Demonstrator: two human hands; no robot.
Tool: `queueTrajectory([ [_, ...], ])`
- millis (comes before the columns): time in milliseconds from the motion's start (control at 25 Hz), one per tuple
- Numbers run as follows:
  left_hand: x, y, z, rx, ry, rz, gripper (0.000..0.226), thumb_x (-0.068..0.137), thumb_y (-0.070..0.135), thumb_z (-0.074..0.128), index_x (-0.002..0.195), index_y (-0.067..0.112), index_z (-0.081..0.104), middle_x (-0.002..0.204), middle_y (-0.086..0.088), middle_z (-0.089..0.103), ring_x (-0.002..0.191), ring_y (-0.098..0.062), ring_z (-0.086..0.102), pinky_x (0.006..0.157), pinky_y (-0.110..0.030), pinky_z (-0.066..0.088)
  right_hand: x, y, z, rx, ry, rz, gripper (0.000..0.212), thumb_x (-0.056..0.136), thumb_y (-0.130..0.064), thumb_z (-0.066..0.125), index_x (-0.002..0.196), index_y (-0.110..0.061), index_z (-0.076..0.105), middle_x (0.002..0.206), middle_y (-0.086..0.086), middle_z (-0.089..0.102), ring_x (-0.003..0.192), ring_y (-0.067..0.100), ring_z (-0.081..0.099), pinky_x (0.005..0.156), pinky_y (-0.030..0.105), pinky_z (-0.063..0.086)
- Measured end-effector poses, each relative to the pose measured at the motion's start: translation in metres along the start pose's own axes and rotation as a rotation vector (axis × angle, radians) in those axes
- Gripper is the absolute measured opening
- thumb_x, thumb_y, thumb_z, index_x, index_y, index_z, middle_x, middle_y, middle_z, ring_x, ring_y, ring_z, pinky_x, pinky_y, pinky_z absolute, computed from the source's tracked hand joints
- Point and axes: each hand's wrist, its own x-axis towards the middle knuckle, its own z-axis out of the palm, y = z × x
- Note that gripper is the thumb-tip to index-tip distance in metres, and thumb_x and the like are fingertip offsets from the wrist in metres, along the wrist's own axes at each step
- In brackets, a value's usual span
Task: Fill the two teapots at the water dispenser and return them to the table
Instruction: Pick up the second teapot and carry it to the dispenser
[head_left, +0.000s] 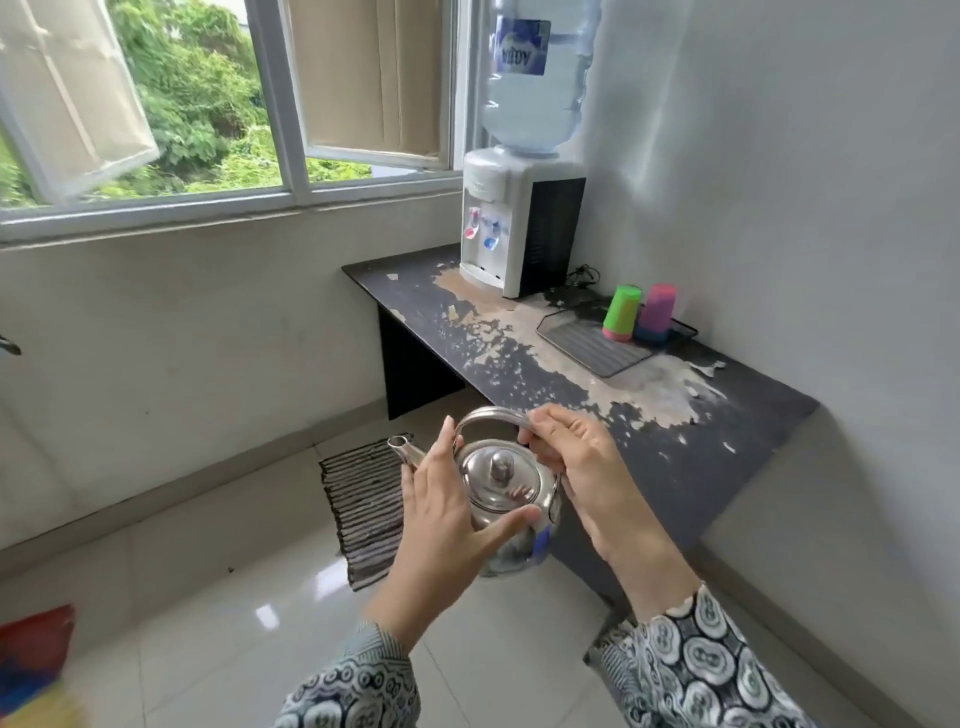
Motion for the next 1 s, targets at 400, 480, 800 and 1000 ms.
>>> queueTrajectory([
  [400,0.249,-0.125,-0.026,-0.118,-0.116,0.027,0.117,0.062,0.068,0.062,0.147,0.023,-0.005,0.153,0.003,0.018,0.138,-0.003,0.015,0.114,-0.02,0.012,0.257,0.029,0.055,0.018,0.106,0.059,0.025,0.093,-0.021,0.048,0.076,-0.015,0.064,0.072,0.001,0.064,0.072,0.013,0.06,0.075,0.027,0.049],
  [480,0.304,-0.155,-0.019,-0.134,-0.141,0.035,0.114,0.066,0.059,0.068,0.146,0.025,-0.006,0.153,0.004,0.016,0.135,0.003,0.013,0.11,-0.012,0.009,0.316,0.042,0.055,0.02,0.112,0.071,0.024,0.094,-0.02,0.047,0.08,-0.011,0.065,0.066,-0.006,0.065,0.067,0.006,0.061,0.071,0.02,0.05],
  [800,0.482,-0.234,0.017,-0.196,-0.187,-0.055,0.116,0.058,0.072,0.062,0.146,0.028,0.0,0.152,0.005,0.021,0.14,-0.003,0.019,0.117,-0.025,0.017,0.52,0.082,0.038,0.035,0.056,0.132,0.029,0.095,-0.015,0.042,0.072,-0.01,0.058,0.04,-0.015,0.052,0.043,-0.004,0.048,0.047,0.007,0.039],
  [1000,0.575,-0.28,0.039,-0.177,-0.257,-0.109,0.117,0.056,0.074,0.061,0.145,0.029,0.001,0.153,0.003,0.024,0.14,-0.007,0.023,0.117,-0.028,0.02,0.623,0.11,0.033,-0.022,0.07,0.189,0.032,0.094,-0.015,0.043,0.065,-0.014,0.056,0.039,-0.015,0.05,0.042,-0.005,0.046,0.048,0.009,0.039],
])
